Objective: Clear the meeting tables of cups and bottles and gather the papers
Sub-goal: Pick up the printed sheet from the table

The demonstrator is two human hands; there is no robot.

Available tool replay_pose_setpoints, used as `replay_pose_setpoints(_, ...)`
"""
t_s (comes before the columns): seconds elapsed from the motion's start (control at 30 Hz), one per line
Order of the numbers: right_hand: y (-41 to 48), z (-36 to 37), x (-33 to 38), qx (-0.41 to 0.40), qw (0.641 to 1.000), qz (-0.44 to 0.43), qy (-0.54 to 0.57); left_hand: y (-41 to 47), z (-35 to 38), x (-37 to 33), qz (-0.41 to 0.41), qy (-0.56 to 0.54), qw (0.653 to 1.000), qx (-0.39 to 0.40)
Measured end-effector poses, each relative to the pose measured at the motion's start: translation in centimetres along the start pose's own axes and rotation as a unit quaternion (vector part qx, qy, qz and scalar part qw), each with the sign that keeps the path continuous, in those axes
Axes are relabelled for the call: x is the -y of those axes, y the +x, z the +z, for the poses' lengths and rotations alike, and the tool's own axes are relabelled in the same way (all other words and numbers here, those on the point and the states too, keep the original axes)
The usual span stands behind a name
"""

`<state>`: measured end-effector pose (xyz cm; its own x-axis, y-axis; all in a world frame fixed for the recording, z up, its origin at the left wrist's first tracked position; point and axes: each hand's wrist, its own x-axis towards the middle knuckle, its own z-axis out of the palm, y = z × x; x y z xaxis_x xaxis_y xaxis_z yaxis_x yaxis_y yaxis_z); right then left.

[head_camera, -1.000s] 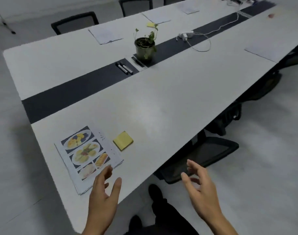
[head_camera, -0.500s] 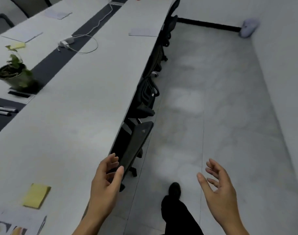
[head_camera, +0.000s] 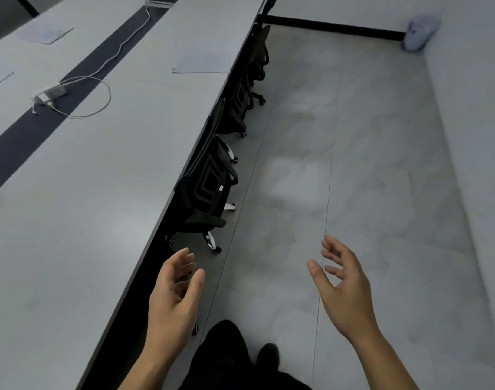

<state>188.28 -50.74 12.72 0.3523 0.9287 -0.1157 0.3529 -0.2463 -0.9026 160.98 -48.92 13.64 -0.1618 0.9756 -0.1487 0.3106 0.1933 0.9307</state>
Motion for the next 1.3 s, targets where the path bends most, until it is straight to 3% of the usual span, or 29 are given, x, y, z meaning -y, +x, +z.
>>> replay_pose_setpoints(0.23,16.0,1.3,-2.0,0.043,0.998,0.027,-0.028,13.2,8.1,-0.4,-0.037,-0.008,0.999,-0.001)
replay_pose_setpoints(0.43,33.6,1.6,0.7,0.046,0.997,0.027,-0.063,30.4,15.1,-4.0,-0.068,-0.037,0.997,0.007)
replay_pose_setpoints(0.63,51.6,2.2,8.2,0.017,0.999,-0.023,-0.043,48.6,18.3,-13.6,0.013,-0.018,1.000,0.011)
replay_pose_setpoints(0.77,62.1,4.6,9.9,0.031,0.998,-0.037,-0.028,58.7,20.3,-16.1,0.023,0.016,1.000,-0.009)
replay_pose_setpoints(0.9,73.6,8.5,9.6,0.094,0.994,-0.042,-0.031,67.2,23.2,-15.9,-0.006,0.016,0.998,-0.061)
replay_pose_setpoints(1.03,85.5,12.9,11.2,0.190,0.979,-0.056,-0.042,73.7,25.3,-16.7,-0.084,-0.004,0.986,-0.147)
replay_pose_setpoints(1.3,107.0,25.8,22.1,0.394,0.889,-0.173,-0.158,85.5,24.3,-19.3,-0.155,0.014,0.935,-0.318)
